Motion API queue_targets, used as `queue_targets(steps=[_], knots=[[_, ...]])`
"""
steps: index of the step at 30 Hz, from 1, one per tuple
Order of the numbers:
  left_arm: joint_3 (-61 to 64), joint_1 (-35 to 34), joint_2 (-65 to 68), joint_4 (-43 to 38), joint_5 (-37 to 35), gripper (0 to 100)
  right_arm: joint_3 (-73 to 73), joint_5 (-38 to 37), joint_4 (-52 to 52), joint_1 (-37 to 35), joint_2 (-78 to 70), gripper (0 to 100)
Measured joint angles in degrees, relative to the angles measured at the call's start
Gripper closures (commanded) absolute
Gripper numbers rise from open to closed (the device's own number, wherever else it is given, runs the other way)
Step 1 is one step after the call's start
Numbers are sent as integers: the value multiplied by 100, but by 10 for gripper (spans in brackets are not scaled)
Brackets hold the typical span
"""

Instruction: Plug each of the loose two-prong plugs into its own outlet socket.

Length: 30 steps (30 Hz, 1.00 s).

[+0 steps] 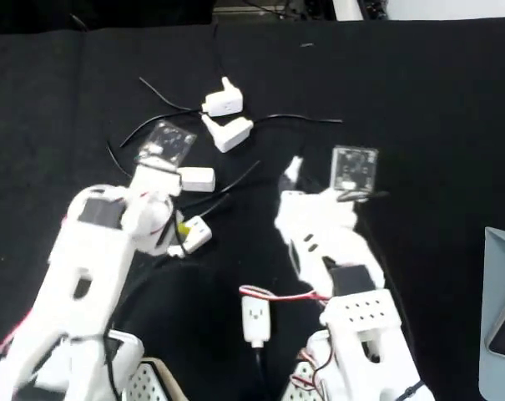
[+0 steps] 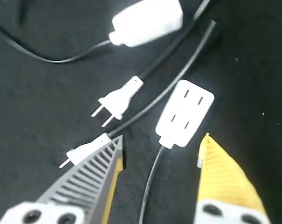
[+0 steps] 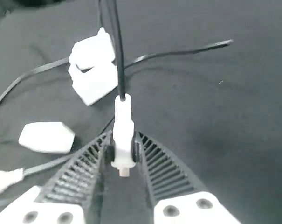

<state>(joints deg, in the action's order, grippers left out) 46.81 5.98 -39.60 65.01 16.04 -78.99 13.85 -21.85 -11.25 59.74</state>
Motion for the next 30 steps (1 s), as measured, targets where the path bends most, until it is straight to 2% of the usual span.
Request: queue_targets(steps=[8,16,22,26,30], knots=[[1600,-527,-2444,-747,-818,739,1037,-105,-1662,-1257,0,986],[2831,-721,-4132,-1134,-1635,739,1811,-440,-2884,-2338,0,986],[2954,-1240,-4765,-1134,-2040,739,2048,-527,-3437,-3218,0,986],[2954,-1196,-4897,-1134,-2040,739,2048,-703,-3455,-3719,0,986],[2892,-879,-4976,-932,-2040,739,2048,-721,-3437,-3807,0,986]])
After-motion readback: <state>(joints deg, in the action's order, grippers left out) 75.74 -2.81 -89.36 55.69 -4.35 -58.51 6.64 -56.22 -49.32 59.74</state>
